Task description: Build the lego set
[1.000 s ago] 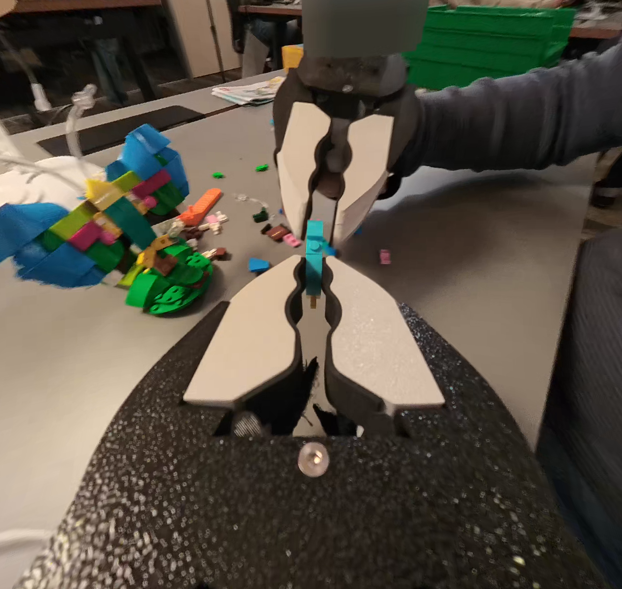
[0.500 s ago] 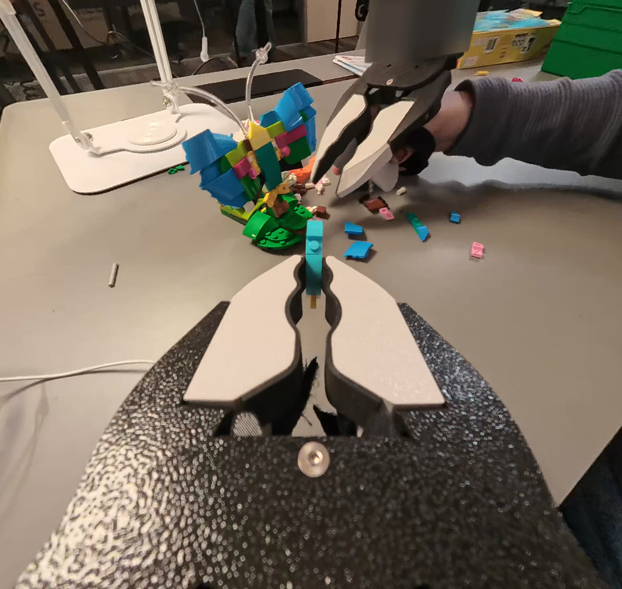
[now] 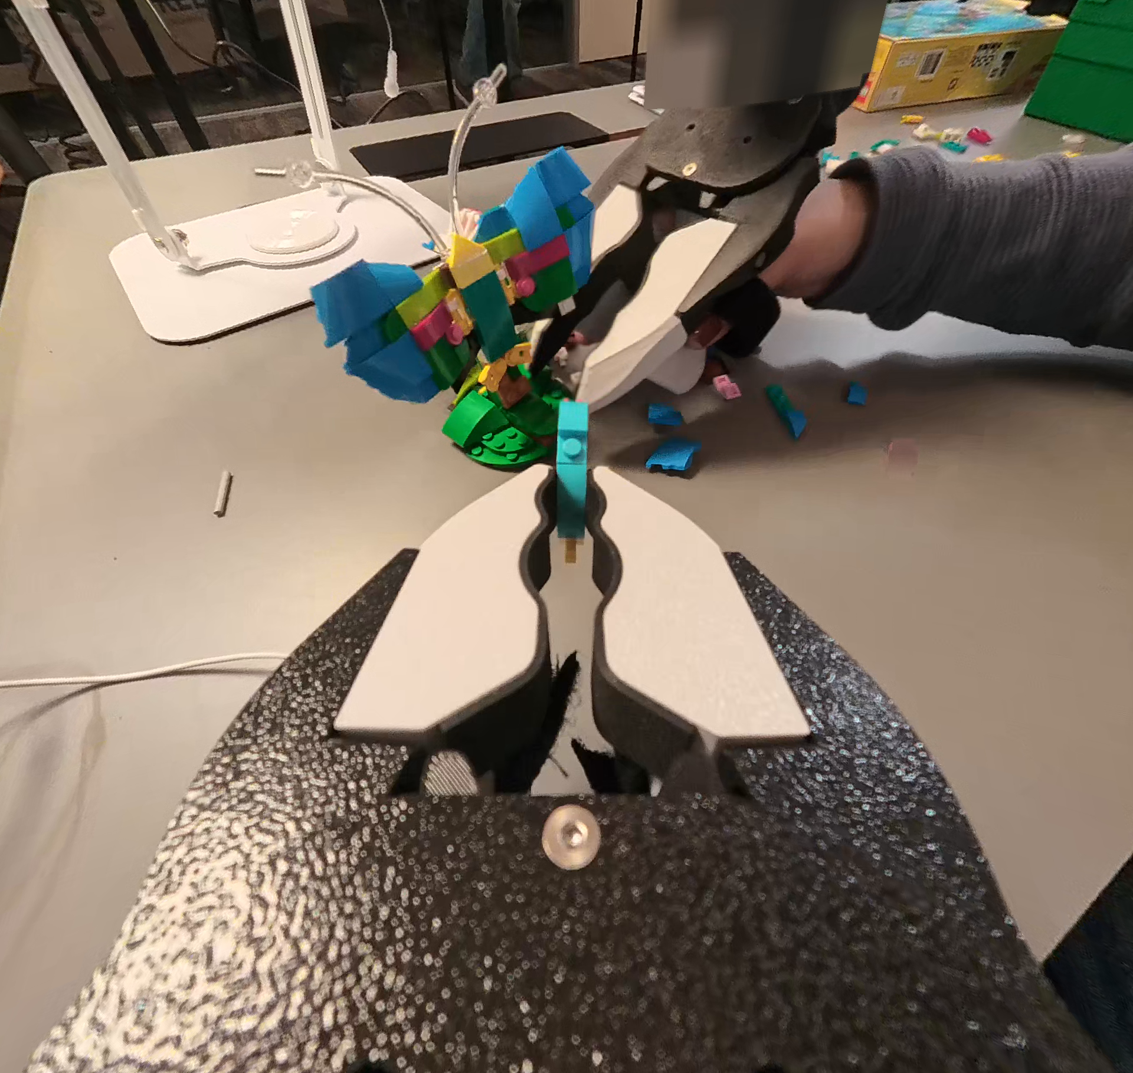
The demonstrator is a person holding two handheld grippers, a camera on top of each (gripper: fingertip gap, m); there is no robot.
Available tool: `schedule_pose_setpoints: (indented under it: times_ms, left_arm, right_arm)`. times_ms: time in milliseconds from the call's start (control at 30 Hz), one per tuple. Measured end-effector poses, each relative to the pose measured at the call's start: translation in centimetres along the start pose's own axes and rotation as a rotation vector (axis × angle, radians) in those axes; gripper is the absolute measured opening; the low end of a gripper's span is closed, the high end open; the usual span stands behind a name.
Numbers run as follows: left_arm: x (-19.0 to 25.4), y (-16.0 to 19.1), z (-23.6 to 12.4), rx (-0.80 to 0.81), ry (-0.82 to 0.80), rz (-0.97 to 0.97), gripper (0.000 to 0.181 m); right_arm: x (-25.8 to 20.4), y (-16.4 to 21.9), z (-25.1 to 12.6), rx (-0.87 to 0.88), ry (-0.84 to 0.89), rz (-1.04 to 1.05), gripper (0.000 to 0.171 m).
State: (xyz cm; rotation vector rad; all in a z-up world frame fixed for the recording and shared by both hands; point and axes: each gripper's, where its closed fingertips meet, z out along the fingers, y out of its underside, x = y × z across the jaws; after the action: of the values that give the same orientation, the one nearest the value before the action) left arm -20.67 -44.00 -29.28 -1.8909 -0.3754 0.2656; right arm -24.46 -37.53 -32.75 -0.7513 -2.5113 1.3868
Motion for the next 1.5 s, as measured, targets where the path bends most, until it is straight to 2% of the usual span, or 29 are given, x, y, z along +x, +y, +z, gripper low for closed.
schedule_pose_setpoints:
  times_ms: [200,333,633,733,800,967,1267,1400,1500]
  left_arm:
    - [-0.3,0.6,-0.5,-0.001,0.005,-0.005,0.008]
    - [-0.4,0.6,-0.6,0.009,0.005,-0.02,0.008]
    - [-0.5,1.1,0.5,-0.074,0.001,-0.048,0.008]
    - [-0.6,1.2,1.0,-0.097,0.028,-0.062,0.008]
    - [-0.8,1.5,1.5,-0.121,0.033,-0.059,0.008]
    - [-1.2,2.2,2.2,-0.159,0.039,-0.066,0.008]
    - [-1.5,2.2,1.6,-0.153,0.033,-0.074,0.008]
    - [-1.0,2.3,1.4,-0.154,0.075,-0.059,0.008]
    - [-0.8,2.4,1.1,-0.162,0.103,-0.032,0.008]
  right_arm:
    - [-0.1,1.8,-3.6,-0.026,-0.019,-0.13,0.041]
    - [2.3,1.6,-5.4,0.019,0.043,-0.079,0.041]
    - [3.4,2.7,-2.9,-0.108,0.07,-0.024,0.043]
    - [3.7,2.4,-1.8,-0.107,0.076,0.022,0.056]
    - [3.9,2.2,-1.1,-0.098,0.078,0.048,0.073]
    - [4.5,1.0,-0.1,-0.043,0.113,0.085,0.088]
    - [4.3,1.0,-1.0,-0.035,0.122,0.076,0.09]
    - [5.1,1.6,-3.8,-0.093,0.188,-0.022,0.091]
    - [5.1,-0.4,-6.8,-0.06,0.193,-0.12,0.082]
